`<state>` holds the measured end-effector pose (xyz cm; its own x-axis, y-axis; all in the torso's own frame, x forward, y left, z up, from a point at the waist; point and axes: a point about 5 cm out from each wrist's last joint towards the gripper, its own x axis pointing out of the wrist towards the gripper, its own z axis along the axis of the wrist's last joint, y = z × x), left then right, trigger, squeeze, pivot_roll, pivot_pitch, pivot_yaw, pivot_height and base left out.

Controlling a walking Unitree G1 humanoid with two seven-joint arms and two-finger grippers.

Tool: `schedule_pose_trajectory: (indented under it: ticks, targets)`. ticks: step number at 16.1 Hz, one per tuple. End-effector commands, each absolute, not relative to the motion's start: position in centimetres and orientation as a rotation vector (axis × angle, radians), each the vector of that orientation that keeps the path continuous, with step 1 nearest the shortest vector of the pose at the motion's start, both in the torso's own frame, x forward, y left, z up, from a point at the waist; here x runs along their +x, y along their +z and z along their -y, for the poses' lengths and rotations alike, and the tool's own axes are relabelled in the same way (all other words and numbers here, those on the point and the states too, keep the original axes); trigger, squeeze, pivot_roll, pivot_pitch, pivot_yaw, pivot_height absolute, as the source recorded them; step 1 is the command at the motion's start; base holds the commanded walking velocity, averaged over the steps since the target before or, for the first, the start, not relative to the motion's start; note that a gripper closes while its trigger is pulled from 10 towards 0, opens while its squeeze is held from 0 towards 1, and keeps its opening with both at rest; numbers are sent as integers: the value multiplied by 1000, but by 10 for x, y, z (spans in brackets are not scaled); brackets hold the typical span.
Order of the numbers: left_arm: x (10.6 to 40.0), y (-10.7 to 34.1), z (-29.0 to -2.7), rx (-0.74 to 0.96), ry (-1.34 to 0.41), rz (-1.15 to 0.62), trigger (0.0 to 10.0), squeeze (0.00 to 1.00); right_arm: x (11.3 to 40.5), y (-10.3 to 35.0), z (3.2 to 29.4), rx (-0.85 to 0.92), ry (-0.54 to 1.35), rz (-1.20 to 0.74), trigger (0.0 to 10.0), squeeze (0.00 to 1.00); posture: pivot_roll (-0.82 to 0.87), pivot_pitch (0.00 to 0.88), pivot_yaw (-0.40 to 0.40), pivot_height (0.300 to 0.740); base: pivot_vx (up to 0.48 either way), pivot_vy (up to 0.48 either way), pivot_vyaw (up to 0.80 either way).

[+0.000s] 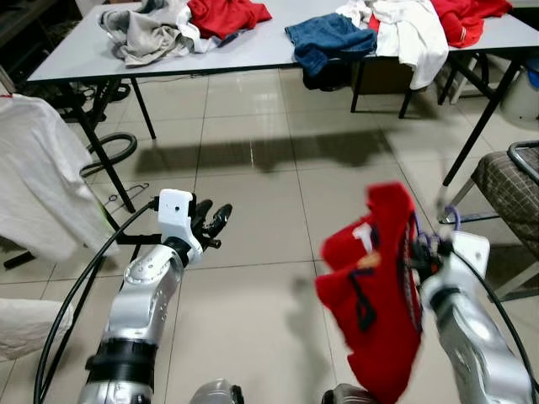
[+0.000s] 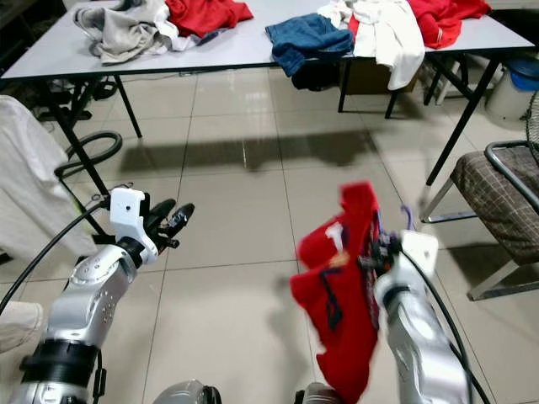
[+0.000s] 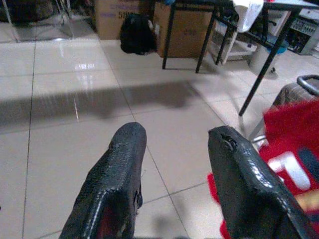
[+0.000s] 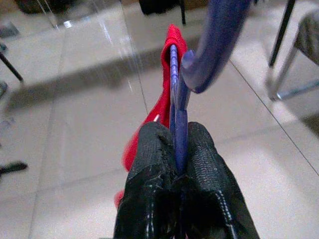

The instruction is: Hang hanger

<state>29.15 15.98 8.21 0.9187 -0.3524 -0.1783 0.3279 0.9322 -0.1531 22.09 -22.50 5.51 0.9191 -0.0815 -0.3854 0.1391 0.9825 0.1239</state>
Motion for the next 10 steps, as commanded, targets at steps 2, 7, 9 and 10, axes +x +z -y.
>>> schedule_pose_trajectory:
  ticks: [2,7,9,10]
  targets:
    - [291,78,-156,-97,-322,-226,10000,0,222,58,216,131,-30,-388,10000,0,-128,0,55,740,257,0,0]
    - [287,77,-160,-104,-266,-220,10000,0,234,67,212,-78,47,-354,10000,0,-111,0,28,740,272,0,160]
    - [287,78,-163,-105,-242,-218,10000,0,241,73,212,-102,97,-329,10000,0,-93,0,12,740,306,0,800]
    - [288,78,-163,-103,-241,-215,10000,0,242,74,212,-105,94,-323,10000,0,-91,0,10,740,307,0,800]
